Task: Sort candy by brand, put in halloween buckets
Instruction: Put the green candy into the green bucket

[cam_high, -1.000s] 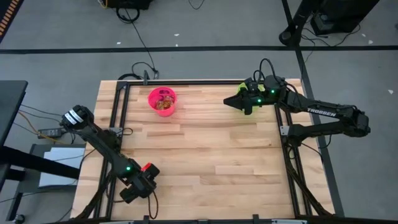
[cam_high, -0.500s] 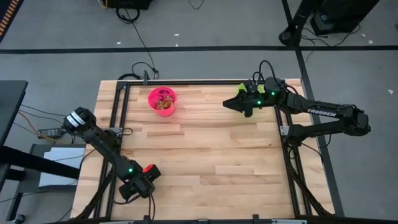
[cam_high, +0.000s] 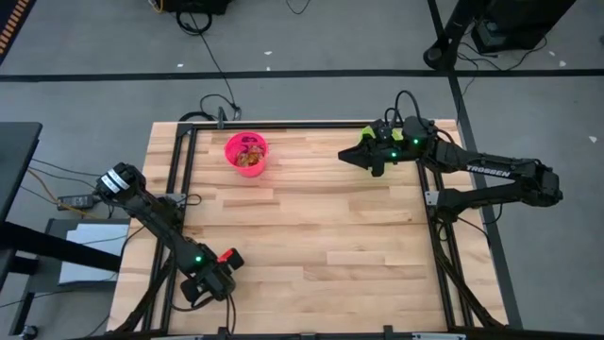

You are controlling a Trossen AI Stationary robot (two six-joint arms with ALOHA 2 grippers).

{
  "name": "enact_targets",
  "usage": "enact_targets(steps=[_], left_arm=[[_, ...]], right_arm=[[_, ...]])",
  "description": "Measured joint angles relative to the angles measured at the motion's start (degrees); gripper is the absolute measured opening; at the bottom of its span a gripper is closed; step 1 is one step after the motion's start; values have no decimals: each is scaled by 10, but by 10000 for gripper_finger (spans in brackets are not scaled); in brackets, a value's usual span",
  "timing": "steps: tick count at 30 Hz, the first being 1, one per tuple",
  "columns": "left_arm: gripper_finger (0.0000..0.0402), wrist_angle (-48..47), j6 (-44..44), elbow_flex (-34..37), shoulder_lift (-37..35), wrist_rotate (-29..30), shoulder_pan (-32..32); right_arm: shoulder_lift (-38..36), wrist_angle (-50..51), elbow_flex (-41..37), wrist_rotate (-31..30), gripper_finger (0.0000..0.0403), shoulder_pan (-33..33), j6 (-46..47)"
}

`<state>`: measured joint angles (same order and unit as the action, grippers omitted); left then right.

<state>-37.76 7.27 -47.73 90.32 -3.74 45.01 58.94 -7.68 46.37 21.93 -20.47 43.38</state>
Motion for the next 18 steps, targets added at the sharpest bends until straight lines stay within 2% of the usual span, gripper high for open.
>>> enact_targets(steps=[10, 14, 18], left_arm=[[34, -15, -17, -23, 0, 5, 0], [13, -48, -27, -23, 0, 50, -1], [12, -80, -27, -23, 0, 97, -21]], right_arm=[[0, -1, 0, 0, 132, 0, -2], [0, -1, 0, 0, 132, 1, -3], [0, 0, 0, 0, 132, 8, -4]])
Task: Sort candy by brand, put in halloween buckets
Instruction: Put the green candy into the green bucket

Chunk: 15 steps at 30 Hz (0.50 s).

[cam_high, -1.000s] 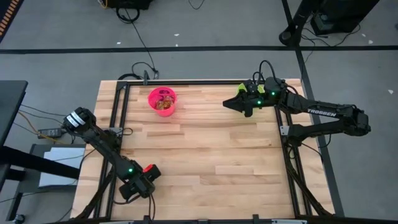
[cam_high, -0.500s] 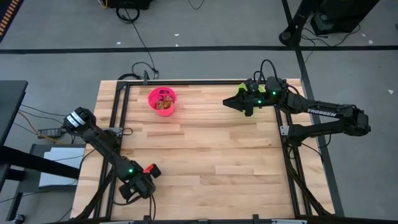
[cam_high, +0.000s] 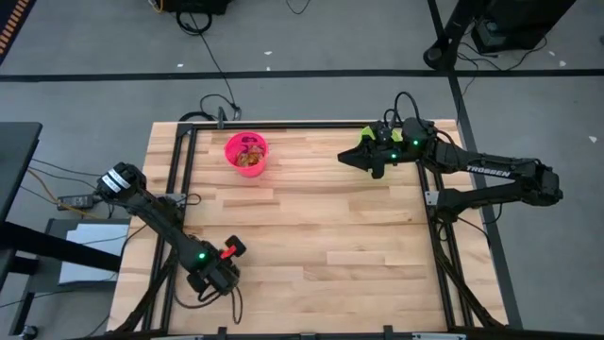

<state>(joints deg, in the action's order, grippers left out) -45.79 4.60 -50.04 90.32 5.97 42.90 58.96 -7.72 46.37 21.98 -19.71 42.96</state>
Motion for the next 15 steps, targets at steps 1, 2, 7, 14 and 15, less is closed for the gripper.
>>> enact_targets(steps=[1, 2, 7, 14, 15], left_arm=[[13, -4, 0, 0, 0, 4, -8], [14, -8, 0, 0, 0, 4, -17], [16, -3, -31, 0, -10, 50, -76], [16, 98, -101, -33, -40, 144, -199], [16, 118, -111, -38, -45, 149, -216]], right_arm=[[0, 0, 0, 0, 132, 2, 0], [0, 0, 0, 0, 132, 5, 0], [0, 1, 0, 0, 132, 20, 0], [0, 6, 0, -14, 132, 37, -1], [0, 8, 0, -15, 132, 39, -4]])
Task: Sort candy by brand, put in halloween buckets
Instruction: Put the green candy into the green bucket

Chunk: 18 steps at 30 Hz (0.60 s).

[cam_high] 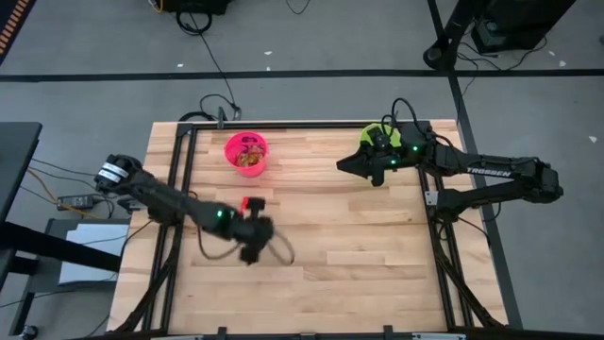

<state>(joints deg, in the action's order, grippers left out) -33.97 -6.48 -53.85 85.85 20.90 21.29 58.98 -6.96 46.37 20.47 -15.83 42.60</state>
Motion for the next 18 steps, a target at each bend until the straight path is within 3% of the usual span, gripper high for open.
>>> enact_targets(steps=[8, 14, 18], left_arm=[[17, 127, -82, -65, -21, 14, -129], [17, 346, -214, -102, -23, -147, -193], [17, 491, -296, -103, -23, -214, -226]], right_arm=[[0, 11, 0, -17, 132, 18, -15], [0, 12, 0, -36, 132, 41, -47], [0, 12, 0, -60, 132, 53, -80]])
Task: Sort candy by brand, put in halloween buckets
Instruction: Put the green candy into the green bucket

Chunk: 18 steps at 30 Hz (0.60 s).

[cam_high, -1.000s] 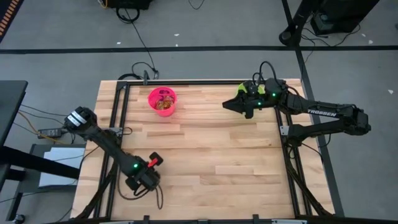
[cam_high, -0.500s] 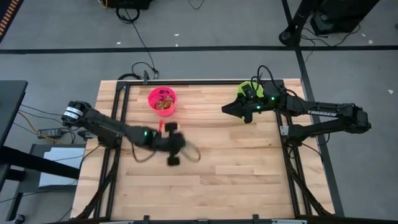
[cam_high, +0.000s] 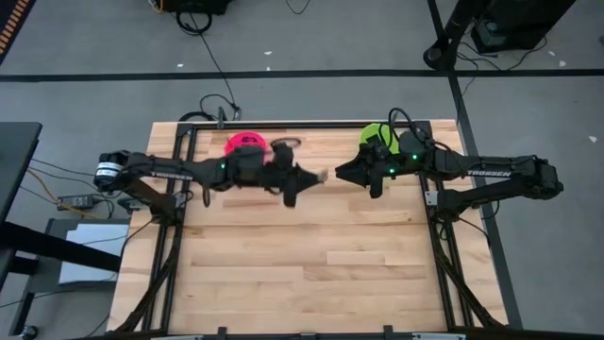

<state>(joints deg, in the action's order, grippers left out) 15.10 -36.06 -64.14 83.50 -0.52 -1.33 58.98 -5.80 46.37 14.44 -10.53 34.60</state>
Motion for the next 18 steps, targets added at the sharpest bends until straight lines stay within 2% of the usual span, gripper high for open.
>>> enact_targets(steps=[4, 7, 13, 18], left_arm=[[17, 4, -38, 0, 0, -62, -31], [17, -22, -40, 1, 0, -85, -40], [17, -17, -36, 1, 0, -126, -50], [17, -16, -45, 1, 0, -172, -62]], right_arm=[[0, -4, 0, 2, 132, 1, -15], [0, -25, 0, 0, 134, 0, -14], [0, -36, 0, -13, 145, -3, -36], [0, -63, 0, 11, 168, -10, -42]])
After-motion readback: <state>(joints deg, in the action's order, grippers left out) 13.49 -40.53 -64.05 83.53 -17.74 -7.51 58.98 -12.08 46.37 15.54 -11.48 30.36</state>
